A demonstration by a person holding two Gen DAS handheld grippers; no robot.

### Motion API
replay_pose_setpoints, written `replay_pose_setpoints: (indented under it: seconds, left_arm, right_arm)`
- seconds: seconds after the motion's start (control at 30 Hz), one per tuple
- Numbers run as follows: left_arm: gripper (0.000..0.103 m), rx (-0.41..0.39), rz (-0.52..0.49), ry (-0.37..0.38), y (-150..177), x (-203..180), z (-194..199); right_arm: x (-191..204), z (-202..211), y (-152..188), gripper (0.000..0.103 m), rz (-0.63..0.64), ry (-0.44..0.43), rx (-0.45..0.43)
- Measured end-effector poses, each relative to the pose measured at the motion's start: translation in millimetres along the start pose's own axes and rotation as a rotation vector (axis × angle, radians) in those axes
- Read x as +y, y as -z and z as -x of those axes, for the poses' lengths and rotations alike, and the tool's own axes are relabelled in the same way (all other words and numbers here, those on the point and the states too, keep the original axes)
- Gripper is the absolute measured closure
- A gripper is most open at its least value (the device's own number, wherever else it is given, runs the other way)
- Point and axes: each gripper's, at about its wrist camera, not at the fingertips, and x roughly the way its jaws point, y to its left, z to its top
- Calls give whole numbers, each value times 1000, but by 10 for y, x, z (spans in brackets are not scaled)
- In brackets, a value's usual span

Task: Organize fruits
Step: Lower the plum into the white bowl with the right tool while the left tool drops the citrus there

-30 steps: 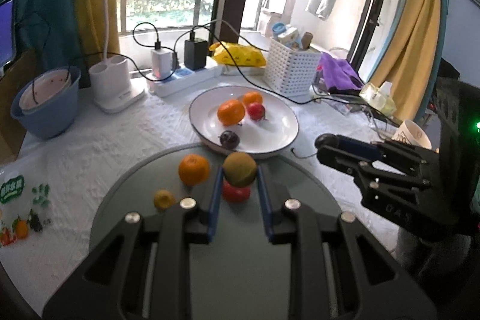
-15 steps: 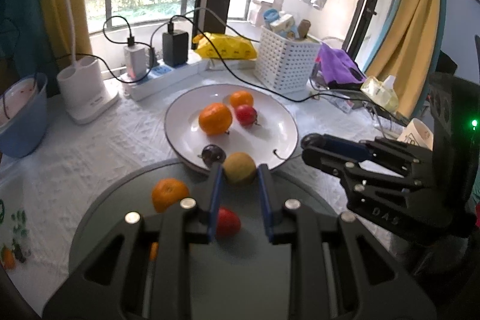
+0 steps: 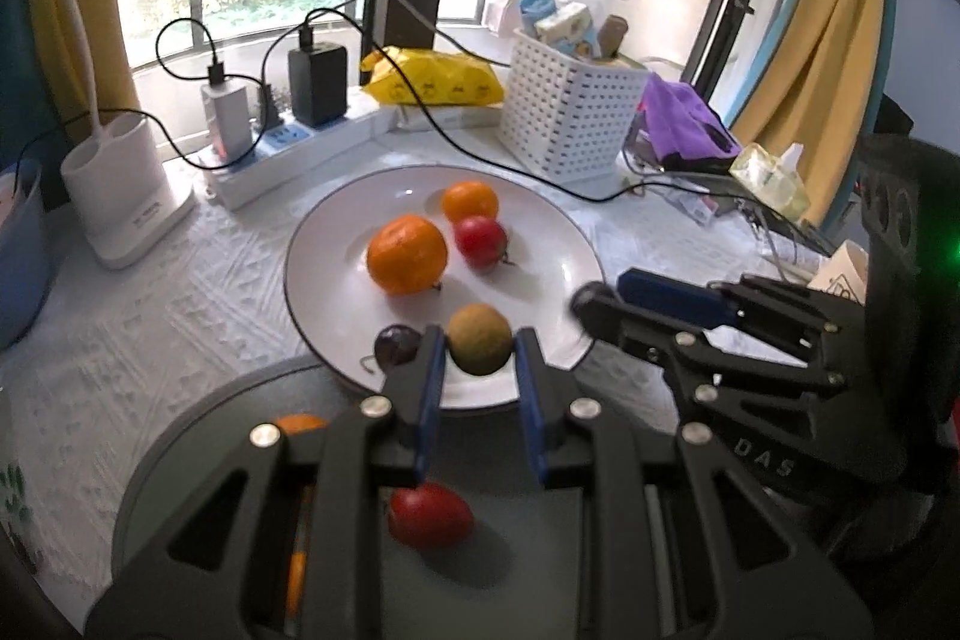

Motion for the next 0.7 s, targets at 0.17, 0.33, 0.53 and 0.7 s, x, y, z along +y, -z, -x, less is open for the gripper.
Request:
replay_pose_setpoints:
  seconds: [0.17, 0.33, 0.53, 0.7]
  left_arm:
    - [78, 19, 9, 12, -23, 20, -61]
    - [76, 15, 21, 16, -28, 32, -26]
    - [73, -5, 26, 16, -4, 33, 102]
    - [73, -32, 23, 13, 15, 25, 250]
  right_arm:
    - [-19, 6, -23, 73, -11, 1, -7]
    - [-17, 34, -23, 73, -15, 13, -8]
    - [46, 125, -18, 73, -6, 18, -18]
    - [131, 214, 0, 73, 5, 21, -27]
